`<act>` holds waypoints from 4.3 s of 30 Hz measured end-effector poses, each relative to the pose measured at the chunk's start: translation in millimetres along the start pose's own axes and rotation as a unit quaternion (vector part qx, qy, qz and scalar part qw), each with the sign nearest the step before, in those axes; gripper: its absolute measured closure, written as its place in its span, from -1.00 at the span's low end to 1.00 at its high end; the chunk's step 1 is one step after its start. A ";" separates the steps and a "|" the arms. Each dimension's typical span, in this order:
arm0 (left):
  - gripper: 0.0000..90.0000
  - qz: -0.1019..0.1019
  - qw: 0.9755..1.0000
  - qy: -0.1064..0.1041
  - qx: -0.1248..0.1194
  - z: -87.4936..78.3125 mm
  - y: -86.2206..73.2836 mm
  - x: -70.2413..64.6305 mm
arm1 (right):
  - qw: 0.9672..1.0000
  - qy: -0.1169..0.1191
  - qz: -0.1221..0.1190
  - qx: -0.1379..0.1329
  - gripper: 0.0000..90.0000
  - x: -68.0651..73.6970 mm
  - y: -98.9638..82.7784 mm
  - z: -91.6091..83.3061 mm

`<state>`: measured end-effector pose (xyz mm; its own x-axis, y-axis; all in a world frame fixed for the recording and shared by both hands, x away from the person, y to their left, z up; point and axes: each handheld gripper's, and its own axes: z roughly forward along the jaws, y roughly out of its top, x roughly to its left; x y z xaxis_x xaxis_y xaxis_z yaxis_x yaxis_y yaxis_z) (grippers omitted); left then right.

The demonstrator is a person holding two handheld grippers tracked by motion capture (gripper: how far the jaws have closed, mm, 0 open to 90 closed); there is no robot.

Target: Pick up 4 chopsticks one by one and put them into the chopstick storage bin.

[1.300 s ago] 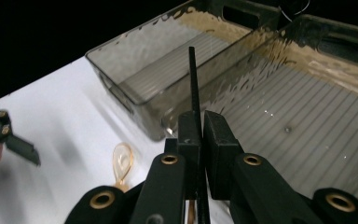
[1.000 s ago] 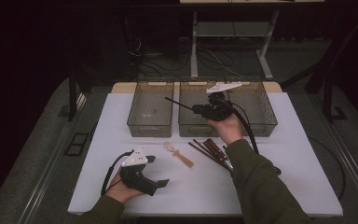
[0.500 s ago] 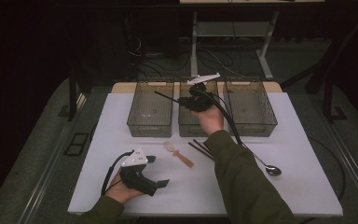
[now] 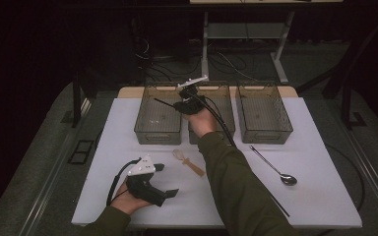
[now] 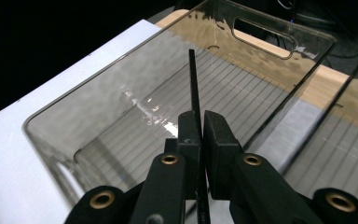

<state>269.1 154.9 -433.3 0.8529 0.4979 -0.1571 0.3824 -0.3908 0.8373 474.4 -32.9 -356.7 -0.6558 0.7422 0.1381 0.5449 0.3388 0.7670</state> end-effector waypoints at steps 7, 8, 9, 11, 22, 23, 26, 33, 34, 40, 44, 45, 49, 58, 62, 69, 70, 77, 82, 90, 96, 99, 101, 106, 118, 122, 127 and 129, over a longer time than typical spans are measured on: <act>-1.00 0.003 1.000 -0.003 0.002 -0.1 0.4 0.2 | 1.000 -0.006 0.004 0.018 0.90 6.2 3.4 25.8; -1.00 0.003 1.000 -0.002 0.002 -0.2 0.4 0.1 | 1.000 -0.007 0.004 0.021 0.90 6.9 3.2 28.9; -1.00 0.003 1.000 -0.003 0.002 -0.2 0.5 0.3 | 1.000 -0.008 0.005 0.023 0.90 7.7 3.0 31.7; -1.00 0.002 1.000 -0.002 0.002 0.0 0.6 0.4 | 1.000 -0.008 0.005 0.027 0.90 9.6 2.9 37.1; -1.00 0.005 1.000 -0.003 0.001 -0.8 0.9 0.9 | 1.000 -0.014 -0.001 0.023 0.38 16.4 6.8 48.1; -1.00 0.005 1.000 -0.003 0.001 -0.9 1.0 0.9 | 1.000 -0.010 0.004 0.022 0.31 15.0 7.5 45.4; -1.00 0.005 1.000 -0.001 -0.001 -0.6 0.9 0.4 | 1.000 -0.004 0.013 0.022 0.19 11.8 9.1 36.9; -1.00 0.007 1.000 0.001 0.001 -0.8 0.8 0.7 | 1.000 0.020 0.017 0.009 -0.05 6.9 8.0 14.7; -1.00 0.005 1.000 0.000 0.001 -0.8 0.8 0.7 | 1.000 0.027 0.008 0.001 -0.10 6.4 6.9 6.5; -1.00 0.004 1.000 0.000 -0.003 -0.6 0.2 0.4 | 0.999 0.040 0.004 -0.018 -0.19 0.6 1.2 -22.5; -1.00 0.003 1.000 0.002 -0.004 -0.1 -0.3 -0.2 | 0.999 0.043 0.003 -0.025 -0.26 -3.0 -3.3 -36.4; -1.00 0.006 1.000 0.003 -0.002 -0.5 -0.5 0.4 | 0.999 0.043 0.002 -0.027 -0.29 -4.3 -4.7 -41.0; -1.00 0.003 1.000 0.006 -0.002 -1.1 -0.8 0.7 | 0.998 0.052 -0.002 -0.027 -0.41 -10.2 -10.4 -56.9; -1.00 0.004 1.000 0.006 0.004 -0.6 -1.7 2.1 | 0.997 0.060 -0.009 -0.047 -0.56 -24.0 -27.6 -85.6; -1.00 0.004 1.000 0.005 0.004 -0.4 -1.8 1.5 | 0.997 0.060 -0.013 -0.052 -0.58 -26.9 -36.7 -96.0; -1.00 0.001 1.000 0.005 0.004 -0.4 -2.0 1.8 | 0.995 0.060 -0.018 -0.071 -0.68 -30.8 -54.1 -114.2; -1.00 0.000 1.000 0.004 0.003 0.0 -2.2 1.6 | 0.995 0.062 -0.018 -0.073 -0.68 -32.0 -56.3 -115.9; -1.00 0.002 1.000 0.005 0.004 -0.8 -1.9 1.5 | 0.996 0.056 -0.009 -0.067 -0.71 -39.3 -72.1 -128.1; -1.00 0.002 1.000 0.006 0.002 -0.5 -2.3 1.6 | 0.997 0.043 -0.013 -0.070 -0.73 -41.4 -86.1 -136.1; -1.00 0.003 1.000 0.016 0.001 -0.8 -3.0 2.7 | 0.997 0.042 -0.015 -0.067 -0.73 -49.6 -114.7 -147.2; -1.00 -0.001 1.000 0.025 0.000 -0.4 -4.7 3.2 | 0.998 0.041 -0.018 -0.051 -0.73 -56.5 -138.7 -157.6; -1.00 -0.001 1.000 0.029 0.003 1.2 -5.3 3.1 | 0.998 0.041 -0.017 -0.044 -0.72 -59.6 -149.2 -162.0; -1.00 -0.002 1.000 0.031 0.003 1.3 -5.4 3.4 | 0.998 0.043 -0.016 -0.042 -0.70 -61.9 -157.0 -165.2; -0.98 0.007 0.999 0.034 0.003 0.8 -4.7 2.8 | 0.999 0.037 -0.016 -0.037 -0.69 -66.2 -174.3 -174.7; -0.97 0.008 0.999 0.033 0.007 1.9 -3.9 1.5 | 1.000 0.027 -0.003 -0.015 -0.64 -68.3 -212.8 -193.6; -0.97 0.008 0.999 0.033 0.011 2.3 -3.9 1.0 | 1.000 0.026 0.003 -0.009 -0.37 -67.4 -224.7 -202.6; -0.97 0.008 0.999 0.034 0.010 2.1 -3.9 0.7 | 1.000 0.023 0.005 0.009 -0.23 -66.5 -236.9 -213.1; -0.97 0.009 0.999 0.034 0.011 2.3 -3.8 0.6 | 1.000 0.015 0.003 0.015 -0.15 -65.2 -241.3 -216.1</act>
<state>268.9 154.9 -437.8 0.8333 0.5426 -0.1055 0.3762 -0.4169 0.8275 272.7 -288.1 -415.3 -0.6677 0.7270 0.1605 0.5631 0.3521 0.7476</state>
